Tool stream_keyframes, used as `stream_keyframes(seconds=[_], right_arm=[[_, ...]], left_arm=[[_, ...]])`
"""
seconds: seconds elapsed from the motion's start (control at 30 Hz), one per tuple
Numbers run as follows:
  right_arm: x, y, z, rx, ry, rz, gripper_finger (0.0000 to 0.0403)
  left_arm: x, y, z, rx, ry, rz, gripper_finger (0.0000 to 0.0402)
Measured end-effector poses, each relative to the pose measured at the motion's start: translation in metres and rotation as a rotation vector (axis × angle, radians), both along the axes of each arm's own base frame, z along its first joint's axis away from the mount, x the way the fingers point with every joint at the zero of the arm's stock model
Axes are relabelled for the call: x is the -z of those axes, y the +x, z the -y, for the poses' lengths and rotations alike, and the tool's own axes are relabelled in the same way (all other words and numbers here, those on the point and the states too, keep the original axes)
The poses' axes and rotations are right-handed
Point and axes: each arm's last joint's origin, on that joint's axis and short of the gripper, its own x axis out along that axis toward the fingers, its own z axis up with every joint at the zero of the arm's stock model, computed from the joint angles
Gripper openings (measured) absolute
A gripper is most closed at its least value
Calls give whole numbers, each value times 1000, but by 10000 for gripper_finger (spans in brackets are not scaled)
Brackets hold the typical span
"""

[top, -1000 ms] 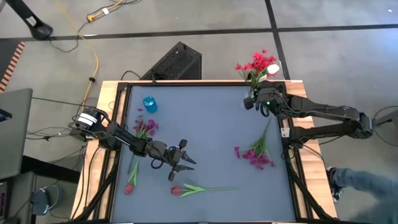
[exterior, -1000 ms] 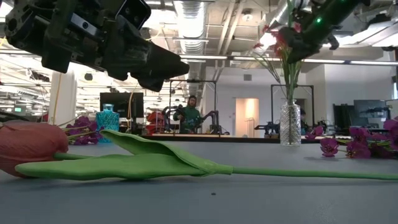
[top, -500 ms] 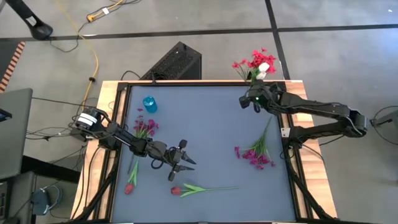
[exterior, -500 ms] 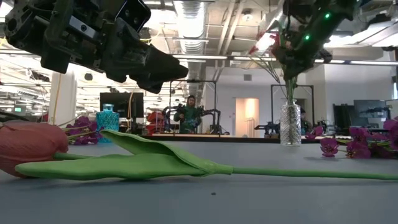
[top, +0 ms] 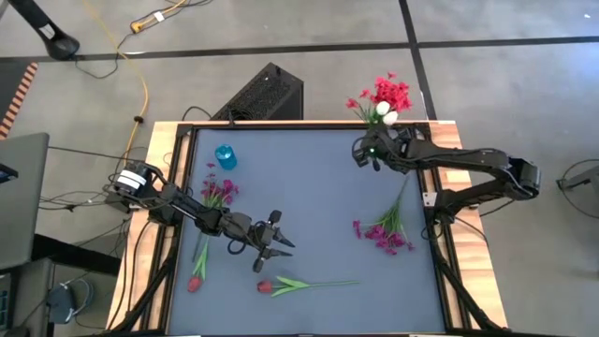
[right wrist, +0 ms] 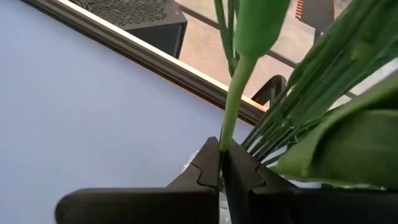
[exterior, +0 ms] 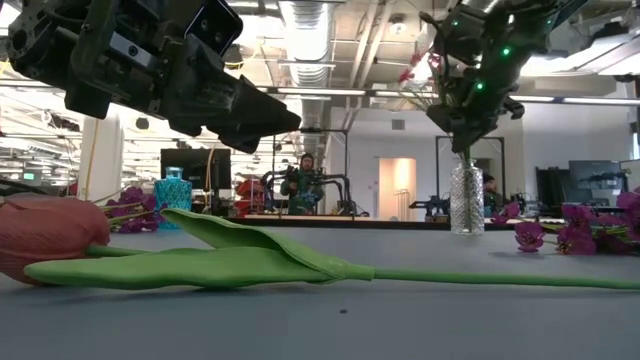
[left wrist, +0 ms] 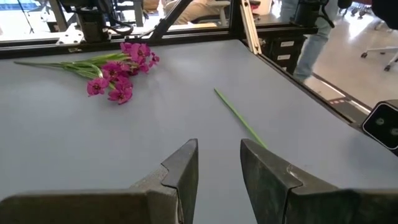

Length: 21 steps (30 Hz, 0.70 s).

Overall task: Sort flowers into vase by color
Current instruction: Put the white tulip into the transparent vase

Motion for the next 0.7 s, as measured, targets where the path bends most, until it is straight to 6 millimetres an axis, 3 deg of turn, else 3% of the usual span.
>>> stream_keyframes(seconds=[0.7], right_arm=[[-6,-16,-9,-29,57,-49,78]], left_arm=[[0,0,0,-4,4,-2,108]])
